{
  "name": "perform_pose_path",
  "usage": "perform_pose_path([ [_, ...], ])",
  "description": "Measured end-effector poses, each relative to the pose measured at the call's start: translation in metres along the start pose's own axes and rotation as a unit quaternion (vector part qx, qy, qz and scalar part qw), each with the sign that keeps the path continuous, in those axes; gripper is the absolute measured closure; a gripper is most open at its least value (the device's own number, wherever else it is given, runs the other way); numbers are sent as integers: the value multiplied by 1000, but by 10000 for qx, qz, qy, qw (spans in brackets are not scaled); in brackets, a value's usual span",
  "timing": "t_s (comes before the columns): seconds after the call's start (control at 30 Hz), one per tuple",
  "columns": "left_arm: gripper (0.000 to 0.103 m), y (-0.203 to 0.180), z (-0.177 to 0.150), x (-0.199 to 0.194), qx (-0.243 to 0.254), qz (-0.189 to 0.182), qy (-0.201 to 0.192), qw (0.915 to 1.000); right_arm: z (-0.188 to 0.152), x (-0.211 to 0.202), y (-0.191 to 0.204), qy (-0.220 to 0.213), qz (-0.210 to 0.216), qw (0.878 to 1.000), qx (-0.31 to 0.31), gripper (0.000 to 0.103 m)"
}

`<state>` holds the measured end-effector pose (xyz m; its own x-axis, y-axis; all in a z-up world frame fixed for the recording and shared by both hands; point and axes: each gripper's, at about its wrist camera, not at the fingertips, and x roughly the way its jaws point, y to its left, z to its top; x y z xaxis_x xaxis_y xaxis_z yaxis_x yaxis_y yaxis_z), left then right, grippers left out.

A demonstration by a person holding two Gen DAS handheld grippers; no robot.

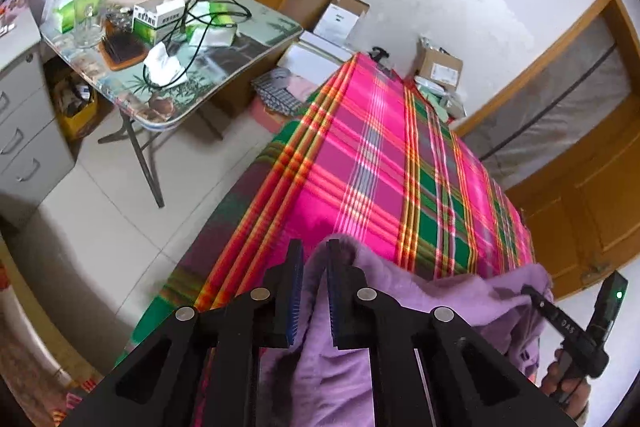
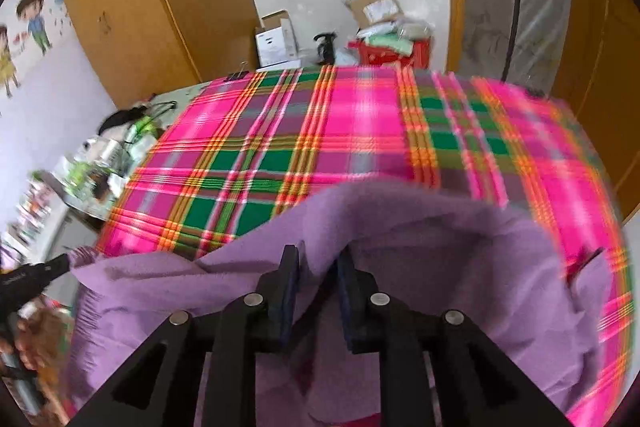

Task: Fold clothes

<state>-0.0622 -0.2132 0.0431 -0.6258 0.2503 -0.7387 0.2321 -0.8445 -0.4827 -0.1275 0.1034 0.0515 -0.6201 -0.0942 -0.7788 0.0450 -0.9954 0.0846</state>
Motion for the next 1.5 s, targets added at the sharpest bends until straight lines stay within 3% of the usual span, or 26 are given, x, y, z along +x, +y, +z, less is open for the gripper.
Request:
perform_pose_path([
  [0.07, 91, -1, -5, -2, 153, -30, 145, 9998, 2, -9, -3, -191, 94, 9996, 173, 84],
  [0.13, 91, -1, -11, -4, 295, -4, 249, 9993, 5, -7, -15, 111, 637, 9950, 764, 83],
  [0.17, 90, -1, -13, -5, 346, 30, 276, 9990, 4, -8, -14, 178, 575, 9948, 819, 83],
  [0.27, 89, 1, -20, -9, 480, 91, 367, 9981, -1, -18, 4, -16, 77, 9995, 294, 83],
  [0.57, 86, -5, -41, 0, 871, -15, 860, 9925, -35, -52, 33, -220, 596, 9974, -343, 83],
  [0.63, 85, -6, -42, 1, 1004, 12, 850, 9913, -45, -55, 37, -164, 701, 9967, -376, 83],
  [0.7, 77, -8, -43, 6, 1093, 27, 953, 9894, -54, -56, 40, -120, 735, 9965, -390, 83],
  [0.87, 77, -14, -46, 27, 1188, -43, 1334, 9839, -76, -50, 47, 46, 855, 9958, -330, 83],
  [0.93, 80, -12, -42, 29, 1073, -142, 1289, 9857, -82, -49, 47, 113, 928, 9951, -321, 83],
  [0.97, 86, -10, -40, 27, 1006, -168, 1222, 9872, -84, -47, 48, 131, 952, 9949, -311, 83],
  [1.0, 98, -7, -38, 25, 938, -190, 1149, 9888, -85, -46, 49, 152, 975, 9947, -293, 83],
  [1.13, 98, 6, -31, 14, 573, -370, 908, 9935, -92, -46, 53, 190, 1078, 9937, -236, 83],
  [1.23, 99, 9, -31, 5, 587, -355, 725, 9950, -94, -47, 57, 195, 1143, 9930, -224, 83],
  [1.5, 96, 20, -29, 14, 555, -167, 744, 9955, -103, -46, 61, 250, 1063, 9935, -331, 83],
])
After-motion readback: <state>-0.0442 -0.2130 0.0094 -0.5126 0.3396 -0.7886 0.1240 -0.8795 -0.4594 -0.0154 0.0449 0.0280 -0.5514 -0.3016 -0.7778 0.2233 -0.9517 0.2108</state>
